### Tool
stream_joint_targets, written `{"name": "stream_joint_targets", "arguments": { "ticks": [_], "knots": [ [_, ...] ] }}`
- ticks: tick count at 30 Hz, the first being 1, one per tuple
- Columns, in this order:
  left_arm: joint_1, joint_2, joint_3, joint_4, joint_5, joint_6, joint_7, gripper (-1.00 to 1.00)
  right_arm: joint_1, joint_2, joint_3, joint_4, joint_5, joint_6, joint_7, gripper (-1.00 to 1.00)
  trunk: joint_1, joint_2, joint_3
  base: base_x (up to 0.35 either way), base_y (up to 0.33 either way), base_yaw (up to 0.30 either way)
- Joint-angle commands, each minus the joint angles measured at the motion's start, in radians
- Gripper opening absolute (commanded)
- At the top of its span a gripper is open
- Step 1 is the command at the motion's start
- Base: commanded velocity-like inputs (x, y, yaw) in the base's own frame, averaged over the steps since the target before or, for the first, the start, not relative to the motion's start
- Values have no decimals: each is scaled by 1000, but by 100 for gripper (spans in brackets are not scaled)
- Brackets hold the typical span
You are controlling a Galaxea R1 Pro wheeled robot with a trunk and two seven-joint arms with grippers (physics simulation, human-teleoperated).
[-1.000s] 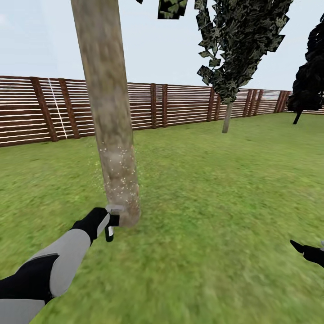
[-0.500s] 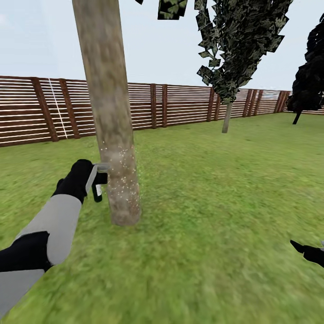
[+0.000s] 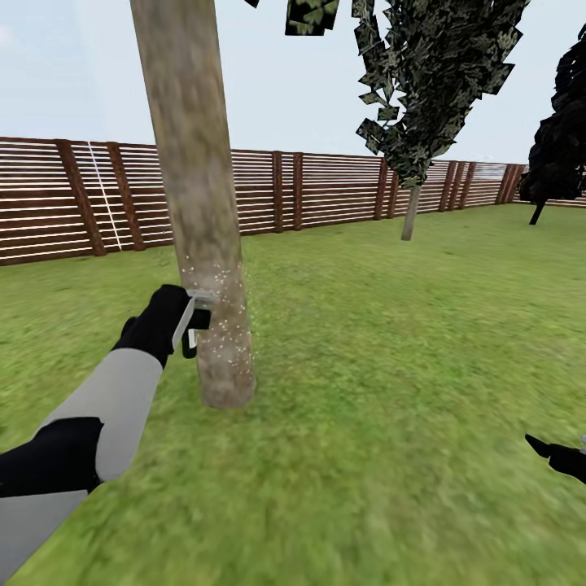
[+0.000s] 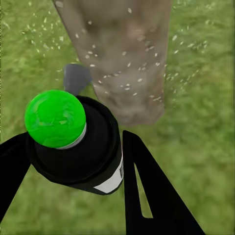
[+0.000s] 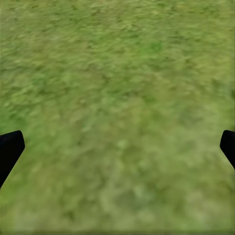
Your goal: In the garden, pick up the pesticide atomizer on the floor and spray pesticide onto both trees until each tree trunk is fully covered.
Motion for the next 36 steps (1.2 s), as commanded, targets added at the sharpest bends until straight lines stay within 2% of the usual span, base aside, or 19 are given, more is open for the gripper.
{"name": "stream_joint_targets", "arguments": {
  "ticks": [1,4,5,6,9,10,11,13,15,19,20,21,23,27,36],
  "knots": [
    [1,1,0,1,0,0,0,-100,0,0,0,0,0,0,0,100,0,0,0,0,0,0],
    [8,3,1,13,0,-7,0,-100,0,0,0,0,0,0,0,100,0,0,1,0,0,-59],
    [15,7,2,55,0,-33,0,-100,0,0,0,1,0,0,0,100,0,0,2,0,0,-166],
    [20,22,1,117,0,-75,0,-100,0,0,0,0,0,0,0,100,0,0,3,0,0,-181],
    [25,54,2,377,0,-256,0,-100,0,0,0,0,0,1,0,100,0,0,6,0,0,-192],
    [32,61,2,479,-1,-355,0,-100,0,0,-1,0,-1,2,1,100,0,0,7,0,0,-196],
    [57,65,2,564,-1,-490,0,-100,0,0,-1,0,-1,3,1,100,0,0,8,0,0,-195],
    [97,66,2,602,-1,-574,0,-100,0,0,-1,0,-1,3,1,100,0,0,10,0,0,-193],
    [138,66,3,614,2,-603,0,-100,0,0,0,-1,-2,3,1,100,0,0,12,0,0,-131],
    [148,60,3,611,2,-610,2,-100,0,0,1,0,-2,2,-1,100,0,0,12,-165,0,-13],
    [149,42,3,608,2,-622,1,-100,0,0,1,1,-2,2,-1,100,0,0,12,-55,0,-2],
    [149,11,2,613,1,-693,2,-100,0,0,0,1,-2,2,-1,100,0,0,12,-14,0,0],
    [153,-3,2,614,1,-726,3,-100,0,0,0,1,-3,2,-2,100,0,0,12,-6,0,0],
    [200,-9,2,615,-1,-738,2,-100,0,0,-1,2,-4,2,1,100,0,0,12,-3,0,0],
    [204,-14,1,615,-2,-741,0,-100,0,0,-2,0,-4,2,1,100,0,0,12,-232,0,0]
  ]
}}
